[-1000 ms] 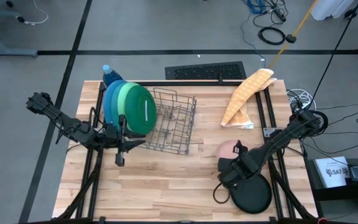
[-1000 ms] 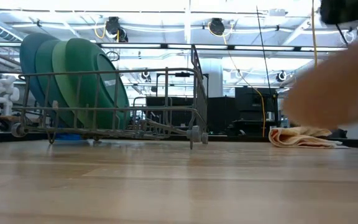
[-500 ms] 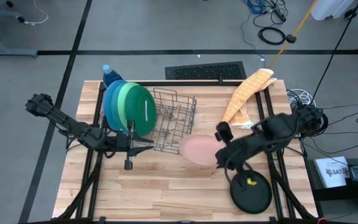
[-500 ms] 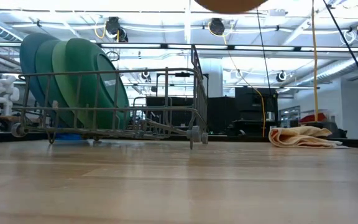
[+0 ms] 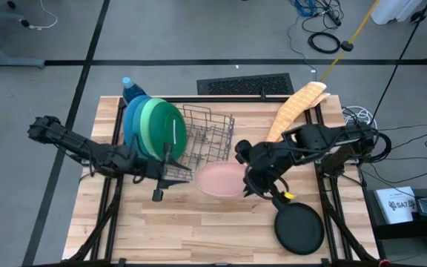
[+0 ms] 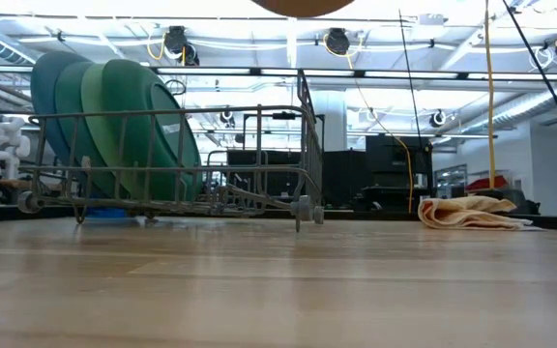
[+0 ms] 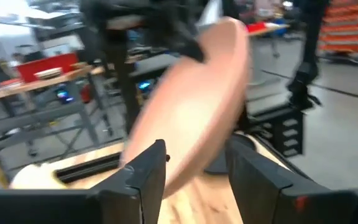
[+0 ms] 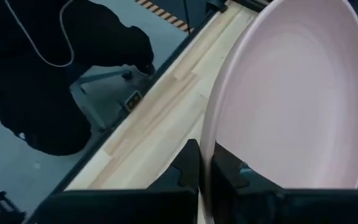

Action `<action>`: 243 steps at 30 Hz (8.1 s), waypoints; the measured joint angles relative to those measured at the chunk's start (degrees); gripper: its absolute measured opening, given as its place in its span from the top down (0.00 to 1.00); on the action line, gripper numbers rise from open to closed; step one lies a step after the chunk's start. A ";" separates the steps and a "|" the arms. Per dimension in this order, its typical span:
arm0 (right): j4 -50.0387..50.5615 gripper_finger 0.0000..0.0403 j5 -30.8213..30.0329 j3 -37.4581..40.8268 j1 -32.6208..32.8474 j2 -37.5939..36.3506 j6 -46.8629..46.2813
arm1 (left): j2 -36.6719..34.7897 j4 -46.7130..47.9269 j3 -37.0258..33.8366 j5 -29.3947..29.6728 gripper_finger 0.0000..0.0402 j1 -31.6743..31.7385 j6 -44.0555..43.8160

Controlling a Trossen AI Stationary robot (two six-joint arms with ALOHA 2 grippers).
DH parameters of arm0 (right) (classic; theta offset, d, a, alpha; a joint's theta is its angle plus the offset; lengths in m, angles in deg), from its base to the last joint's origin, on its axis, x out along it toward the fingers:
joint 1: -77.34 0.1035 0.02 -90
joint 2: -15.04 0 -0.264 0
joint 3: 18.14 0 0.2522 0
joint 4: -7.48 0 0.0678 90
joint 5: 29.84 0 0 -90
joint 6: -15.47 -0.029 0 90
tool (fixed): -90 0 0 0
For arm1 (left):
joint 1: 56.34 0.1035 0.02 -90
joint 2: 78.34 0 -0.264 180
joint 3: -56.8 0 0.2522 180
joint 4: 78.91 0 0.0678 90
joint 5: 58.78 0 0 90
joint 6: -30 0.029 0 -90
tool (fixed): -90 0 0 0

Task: Sort dishes
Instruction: Put the light orange plate into the dish rack, then put the black plate into the dish rack

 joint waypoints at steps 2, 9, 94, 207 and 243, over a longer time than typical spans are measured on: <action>-0.45 0.99 1.02 0.02 -1.16 0.31 1.36 | 1.74 -0.54 0.00 -1.82 0.58 0.23 0.34; -2.10 0.99 4.86 0.02 -3.74 2.16 3.91 | 6.42 0.51 2.88 -0.86 0.60 1.12 3.09; 4.36 0.48 -32.07 0.00 11.08 -8.13 -11.76 | 12.90 32.84 8.48 22.06 0.71 14.91 -61.83; -22.28 0.96 -8.92 53.37 27.73 9.24 -91.65 | 1.69 16.83 8.50 19.53 0.68 -0.28 -25.26; -30.33 1.00 -7.44 35.38 15.41 -16.56 -17.13 | 9.86 0.56 8.44 -10.89 0.53 4.05 -15.09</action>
